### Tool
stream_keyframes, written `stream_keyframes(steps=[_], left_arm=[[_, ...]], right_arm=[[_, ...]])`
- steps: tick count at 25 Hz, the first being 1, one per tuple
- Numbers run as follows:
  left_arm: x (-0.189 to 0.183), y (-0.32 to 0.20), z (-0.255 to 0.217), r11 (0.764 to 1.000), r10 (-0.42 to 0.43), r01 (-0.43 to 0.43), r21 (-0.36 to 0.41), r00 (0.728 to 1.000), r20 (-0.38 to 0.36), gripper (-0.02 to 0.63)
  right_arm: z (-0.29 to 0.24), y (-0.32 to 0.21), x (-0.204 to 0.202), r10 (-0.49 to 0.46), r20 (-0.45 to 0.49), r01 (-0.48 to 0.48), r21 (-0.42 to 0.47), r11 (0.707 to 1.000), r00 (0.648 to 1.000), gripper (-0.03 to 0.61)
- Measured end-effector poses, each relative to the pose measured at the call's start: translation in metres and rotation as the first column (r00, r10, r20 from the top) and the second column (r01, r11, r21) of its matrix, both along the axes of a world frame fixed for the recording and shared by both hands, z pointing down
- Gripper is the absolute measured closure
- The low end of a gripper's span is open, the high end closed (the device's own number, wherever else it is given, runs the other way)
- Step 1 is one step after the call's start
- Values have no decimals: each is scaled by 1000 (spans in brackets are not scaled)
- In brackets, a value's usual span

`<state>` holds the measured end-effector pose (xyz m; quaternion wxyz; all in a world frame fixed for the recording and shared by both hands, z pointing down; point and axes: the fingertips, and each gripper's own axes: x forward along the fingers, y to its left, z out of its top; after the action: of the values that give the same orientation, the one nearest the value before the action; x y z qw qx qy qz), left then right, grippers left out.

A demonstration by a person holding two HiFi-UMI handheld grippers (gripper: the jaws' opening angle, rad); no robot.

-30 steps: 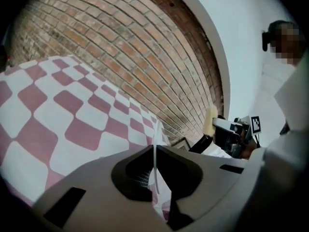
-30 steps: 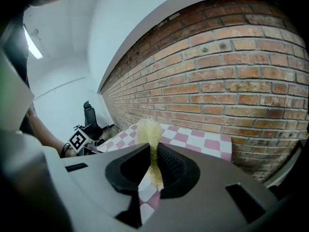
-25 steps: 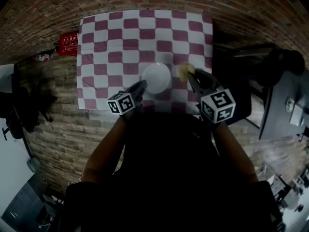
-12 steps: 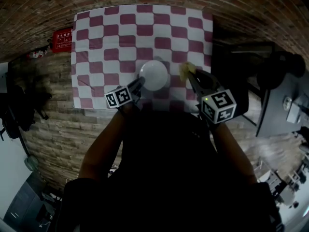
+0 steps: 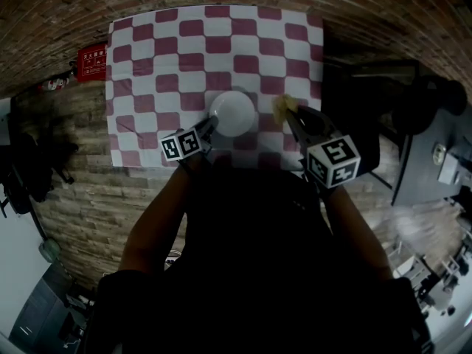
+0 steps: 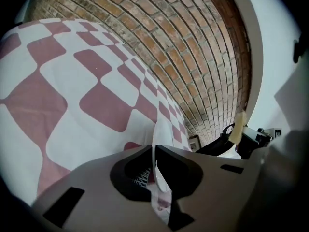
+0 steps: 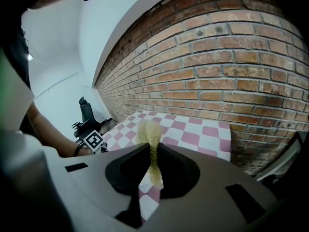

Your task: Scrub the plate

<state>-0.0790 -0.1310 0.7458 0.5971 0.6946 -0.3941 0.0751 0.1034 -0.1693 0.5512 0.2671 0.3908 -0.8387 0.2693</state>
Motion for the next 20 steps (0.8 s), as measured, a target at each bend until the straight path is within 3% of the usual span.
stream_keyframes(steps=[7,12,15,20], left_arm=[[-2,-2,12,997,73,-72,-11,985,154,567],[-7,3,25,988,153,-140,-63,945,290,539],[-7,8,26,983,181,-168,-69,926,331,502],[-9,9,16,984,176,-174,-40,909,377,497]], right_arm=[[0,4,0,0,3,0,1,1000,1000,532],[-4,11,-2,-1,10,1,4,1000,1000,532],[-7,14,-2,-3,14,3,13,1000,1000,532],[-15,20,1,-5,22,4,32,999,1000,532]])
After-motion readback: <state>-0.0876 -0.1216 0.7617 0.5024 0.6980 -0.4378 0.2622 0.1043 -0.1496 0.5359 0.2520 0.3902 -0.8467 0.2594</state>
